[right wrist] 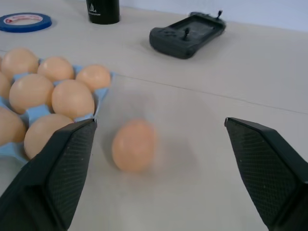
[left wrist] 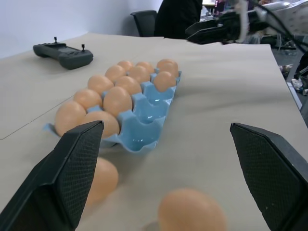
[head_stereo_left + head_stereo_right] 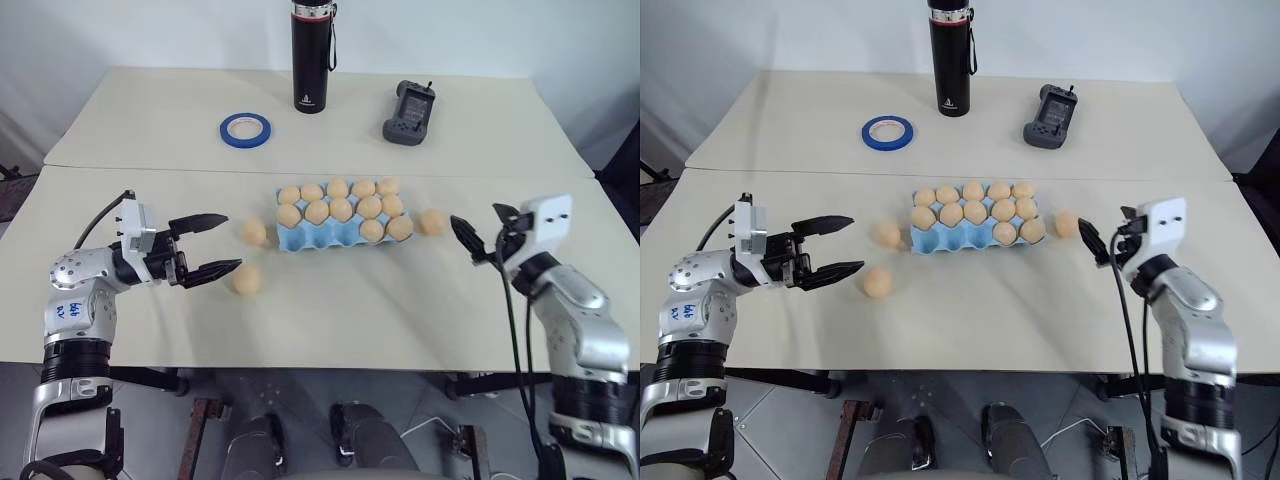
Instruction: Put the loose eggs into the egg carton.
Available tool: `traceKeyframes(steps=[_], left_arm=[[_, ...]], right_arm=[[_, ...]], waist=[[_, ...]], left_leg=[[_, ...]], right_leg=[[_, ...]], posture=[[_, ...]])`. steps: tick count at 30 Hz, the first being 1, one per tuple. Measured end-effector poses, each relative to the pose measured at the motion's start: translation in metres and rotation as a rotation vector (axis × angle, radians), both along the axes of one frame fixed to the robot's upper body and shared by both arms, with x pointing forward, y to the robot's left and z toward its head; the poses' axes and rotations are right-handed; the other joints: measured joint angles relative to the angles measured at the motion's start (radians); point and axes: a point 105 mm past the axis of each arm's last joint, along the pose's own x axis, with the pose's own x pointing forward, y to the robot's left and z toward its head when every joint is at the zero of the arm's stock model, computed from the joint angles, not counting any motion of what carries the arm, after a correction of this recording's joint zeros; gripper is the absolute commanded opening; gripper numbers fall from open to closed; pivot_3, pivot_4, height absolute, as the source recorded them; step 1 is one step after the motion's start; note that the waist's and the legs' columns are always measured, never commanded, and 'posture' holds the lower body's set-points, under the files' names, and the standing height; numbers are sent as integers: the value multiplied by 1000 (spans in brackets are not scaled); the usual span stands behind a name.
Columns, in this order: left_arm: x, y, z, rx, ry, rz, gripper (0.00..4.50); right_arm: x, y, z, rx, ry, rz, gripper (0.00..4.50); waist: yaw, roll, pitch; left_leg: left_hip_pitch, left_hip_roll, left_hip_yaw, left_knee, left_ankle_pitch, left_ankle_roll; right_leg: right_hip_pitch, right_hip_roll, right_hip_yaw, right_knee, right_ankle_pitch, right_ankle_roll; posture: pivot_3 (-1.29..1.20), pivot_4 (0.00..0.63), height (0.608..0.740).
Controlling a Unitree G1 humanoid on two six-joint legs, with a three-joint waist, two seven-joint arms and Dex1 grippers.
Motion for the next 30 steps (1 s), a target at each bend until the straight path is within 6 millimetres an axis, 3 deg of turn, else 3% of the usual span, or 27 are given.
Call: traceKeyframes(steps=[7, 19, 22, 28, 30], left_arm=[[-5, 1, 1, 8, -9, 19, 4500], [-8, 5, 0, 5, -19, 60, 4500], [-7, 5, 1, 4, -21, 63, 4500], [-8, 4, 3, 7, -33, 63, 4500], [-8, 4, 3, 7, -33, 64, 4500]], right_arm=[[34, 20, -16, -5, 18, -15, 4467], [52, 30, -41, -37, 63, -47, 4467], [54, 29, -48, -43, 90, -57, 3896], [58, 27, -50, -50, 88, -72, 1835], [58, 27, -48, -51, 82, -71, 1686]], waist=[[-2, 0, 0], [-5, 1, 0], [-5, 1, 0], [-6, 1, 0], [-6, 1, 0]], left_leg=[[-1, 0, 1, 0, 0, -2], [0, 0, 2, 1, 1, -3], [0, 0, 2, 1, 1, -3], [0, 0, 2, 1, 1, -3], [0, 0, 2, 1, 1, -3]], right_leg=[[0, 0, 1, 0, -1, 2], [0, 0, 1, 1, -1, 2], [0, 0, 1, 2, -1, 2], [0, 0, 1, 2, -1, 2], [0, 0, 1, 2, -1, 2]], posture=[[0, 150, 740], [0, 150, 740], [0, 150, 740], [0, 150, 740], [0, 150, 740]])
